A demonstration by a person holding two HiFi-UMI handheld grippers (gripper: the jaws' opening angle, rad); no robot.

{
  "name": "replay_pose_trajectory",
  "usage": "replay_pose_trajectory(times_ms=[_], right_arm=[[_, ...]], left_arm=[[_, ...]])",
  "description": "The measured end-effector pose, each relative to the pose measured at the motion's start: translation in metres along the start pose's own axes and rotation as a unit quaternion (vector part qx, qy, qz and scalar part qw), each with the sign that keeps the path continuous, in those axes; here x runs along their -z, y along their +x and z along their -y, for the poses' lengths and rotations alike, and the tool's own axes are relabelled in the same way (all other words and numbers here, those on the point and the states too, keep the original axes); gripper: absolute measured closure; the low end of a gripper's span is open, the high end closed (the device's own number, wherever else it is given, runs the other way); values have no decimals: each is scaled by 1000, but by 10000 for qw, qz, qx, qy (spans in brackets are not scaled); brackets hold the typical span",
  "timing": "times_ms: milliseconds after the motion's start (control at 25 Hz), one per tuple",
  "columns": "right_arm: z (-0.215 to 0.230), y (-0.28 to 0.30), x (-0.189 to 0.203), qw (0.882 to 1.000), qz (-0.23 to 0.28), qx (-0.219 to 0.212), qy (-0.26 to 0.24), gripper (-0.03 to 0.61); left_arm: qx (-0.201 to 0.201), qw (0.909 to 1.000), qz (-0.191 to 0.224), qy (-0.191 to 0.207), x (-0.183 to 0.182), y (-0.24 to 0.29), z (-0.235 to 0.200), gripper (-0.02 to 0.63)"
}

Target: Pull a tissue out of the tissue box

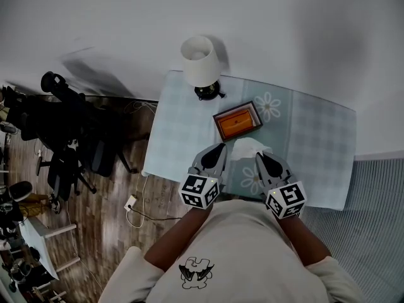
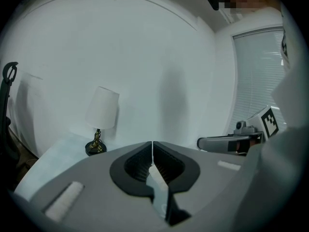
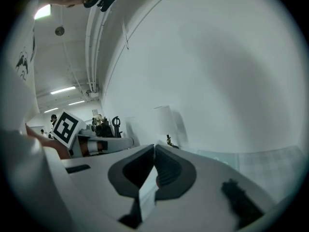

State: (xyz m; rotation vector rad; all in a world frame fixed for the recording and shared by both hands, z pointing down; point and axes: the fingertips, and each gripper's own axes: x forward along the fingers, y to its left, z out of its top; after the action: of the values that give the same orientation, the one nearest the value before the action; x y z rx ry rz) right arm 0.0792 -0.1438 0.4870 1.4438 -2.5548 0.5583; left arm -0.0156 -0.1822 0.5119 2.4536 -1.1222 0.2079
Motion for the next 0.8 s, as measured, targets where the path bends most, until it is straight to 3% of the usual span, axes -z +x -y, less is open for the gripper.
replay_pose_trajectory(times_ms=[800], right_arm=[[-7, 8, -3, 9997, -38, -184, -134, 565]], left_arm=[[-142, 9998, 147, -28, -9, 1, -1, 606]])
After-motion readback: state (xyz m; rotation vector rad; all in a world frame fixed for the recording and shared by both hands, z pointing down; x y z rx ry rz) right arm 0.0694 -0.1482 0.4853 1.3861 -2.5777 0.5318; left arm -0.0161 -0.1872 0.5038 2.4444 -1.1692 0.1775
